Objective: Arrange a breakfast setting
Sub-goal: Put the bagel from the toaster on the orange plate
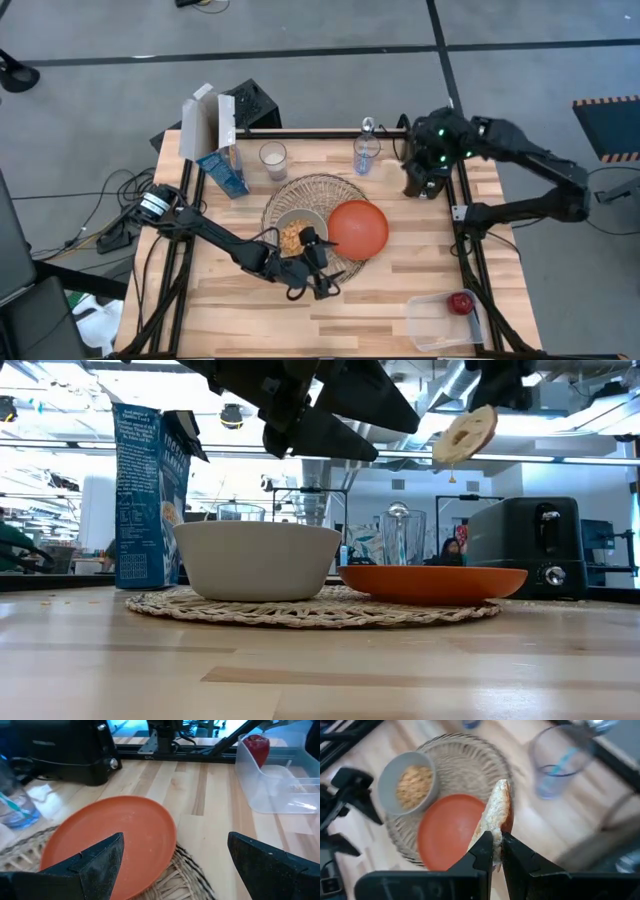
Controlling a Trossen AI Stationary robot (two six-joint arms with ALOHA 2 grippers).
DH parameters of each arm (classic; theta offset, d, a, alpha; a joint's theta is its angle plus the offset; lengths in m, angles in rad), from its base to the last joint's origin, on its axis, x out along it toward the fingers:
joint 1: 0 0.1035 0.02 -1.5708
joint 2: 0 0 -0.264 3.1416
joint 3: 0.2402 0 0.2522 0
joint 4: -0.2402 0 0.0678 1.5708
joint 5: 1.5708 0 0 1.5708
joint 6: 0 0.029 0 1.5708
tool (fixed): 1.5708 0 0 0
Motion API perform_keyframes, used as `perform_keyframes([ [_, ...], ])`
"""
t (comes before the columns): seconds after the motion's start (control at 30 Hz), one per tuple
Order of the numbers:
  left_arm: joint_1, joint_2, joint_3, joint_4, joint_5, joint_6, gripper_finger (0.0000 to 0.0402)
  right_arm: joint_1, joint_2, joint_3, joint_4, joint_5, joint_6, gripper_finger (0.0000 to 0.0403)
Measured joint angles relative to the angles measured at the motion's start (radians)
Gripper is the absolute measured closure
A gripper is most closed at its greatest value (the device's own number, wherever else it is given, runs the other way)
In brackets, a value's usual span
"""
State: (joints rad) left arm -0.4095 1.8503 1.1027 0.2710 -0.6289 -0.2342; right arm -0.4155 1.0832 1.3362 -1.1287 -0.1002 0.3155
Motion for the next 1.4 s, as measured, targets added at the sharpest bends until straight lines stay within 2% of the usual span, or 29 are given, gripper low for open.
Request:
perform_keyframes([
  [0.4,-0.057,-0.057,-0.001,-0.067,-0.143,0.034,0.0058,0.167,0.007,-0.331,0.389,-0.012,0.054,0.0346],
  [0.6,-0.071,-0.066,-0.001,-0.082,-0.13,0.055,0.0058,0.2,0.055,-0.431,0.545,-0.049,0.057,0.0346],
  [0.8,-0.071,-0.066,-0.001,-0.081,-0.112,0.055,0.0058,0.213,0.118,-0.498,0.681,-0.095,0.073,0.0346],
  [1.03,-0.071,-0.066,-0.001,-0.081,-0.112,0.055,0.0058,0.213,0.229,-0.524,0.749,-0.114,0.077,0.0346],
  [1.4,-0.068,-0.066,-0.001,-0.082,-0.112,0.055,0.0058,0.213,0.354,-0.524,0.773,-0.149,0.068,0.0346],
])
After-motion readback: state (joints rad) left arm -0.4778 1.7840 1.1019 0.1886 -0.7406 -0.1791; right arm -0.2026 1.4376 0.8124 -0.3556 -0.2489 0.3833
